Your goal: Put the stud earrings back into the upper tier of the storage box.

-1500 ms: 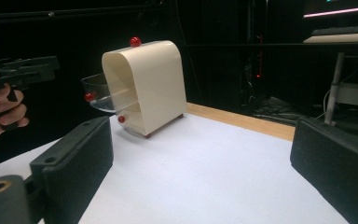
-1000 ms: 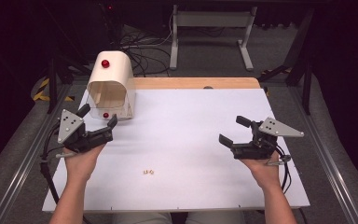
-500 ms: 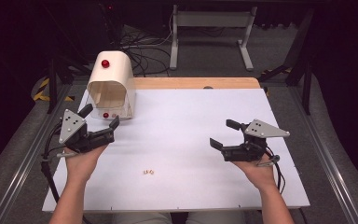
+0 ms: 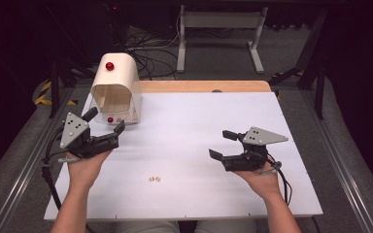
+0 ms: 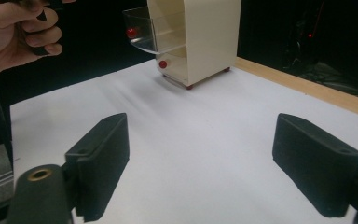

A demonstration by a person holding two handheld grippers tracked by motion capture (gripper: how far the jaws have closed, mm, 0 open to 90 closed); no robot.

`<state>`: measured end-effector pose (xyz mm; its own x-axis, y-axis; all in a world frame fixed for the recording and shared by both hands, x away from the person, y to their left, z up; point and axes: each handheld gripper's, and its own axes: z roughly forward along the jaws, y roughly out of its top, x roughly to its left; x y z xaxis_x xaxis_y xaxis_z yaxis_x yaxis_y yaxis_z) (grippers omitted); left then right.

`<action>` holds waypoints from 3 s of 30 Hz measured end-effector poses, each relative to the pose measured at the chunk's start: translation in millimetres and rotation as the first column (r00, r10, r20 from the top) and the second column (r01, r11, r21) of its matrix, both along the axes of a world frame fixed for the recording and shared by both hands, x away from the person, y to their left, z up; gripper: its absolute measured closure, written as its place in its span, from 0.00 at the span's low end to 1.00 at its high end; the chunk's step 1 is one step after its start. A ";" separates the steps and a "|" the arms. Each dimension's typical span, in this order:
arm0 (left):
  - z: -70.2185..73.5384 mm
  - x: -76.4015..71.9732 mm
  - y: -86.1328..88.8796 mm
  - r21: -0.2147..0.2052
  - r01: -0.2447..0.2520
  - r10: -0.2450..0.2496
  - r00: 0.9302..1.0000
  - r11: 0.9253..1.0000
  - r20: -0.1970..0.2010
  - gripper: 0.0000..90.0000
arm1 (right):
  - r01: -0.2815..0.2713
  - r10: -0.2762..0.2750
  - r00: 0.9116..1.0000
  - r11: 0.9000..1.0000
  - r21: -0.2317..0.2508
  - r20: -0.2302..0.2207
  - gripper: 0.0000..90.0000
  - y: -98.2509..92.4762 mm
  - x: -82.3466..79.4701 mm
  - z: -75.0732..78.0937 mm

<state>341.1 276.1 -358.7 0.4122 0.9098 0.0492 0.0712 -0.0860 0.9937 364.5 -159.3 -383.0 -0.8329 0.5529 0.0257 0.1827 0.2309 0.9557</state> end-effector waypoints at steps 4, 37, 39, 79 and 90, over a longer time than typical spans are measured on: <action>1.0 -0.8 0.2 -0.009 0.010 -0.010 1.000 1.000 0.007 0.08 | -0.030 0.032 0.998 0.999 0.036 -0.049 0.17 2.8 3.6 -2.3; 1.6 -3.1 -3.2 0.032 0.026 -0.026 1.000 0.999 0.010 0.08 | -0.140 0.131 0.988 0.981 -0.134 -0.078 0.58 67.4 -5.3 -31.7; 1.4 -3.1 -3.0 0.030 0.026 -0.026 1.000 0.999 0.010 0.08 | -0.151 0.140 0.986 0.978 -0.144 -0.086 0.61 72.7 -6.0 -34.0; -0.9 -1.9 -2.3 0.046 0.037 -0.037 0.999 0.998 -0.017 0.08 | -0.220 0.182 0.970 0.941 -0.256 -0.164 0.81 135.8 -6.9 -62.8; -0.1 -4.0 -2.0 0.035 0.020 -0.020 1.000 0.999 -0.004 0.10 | -0.231 0.186 0.967 0.930 -0.287 -0.175 0.83 147.6 -5.2 -72.4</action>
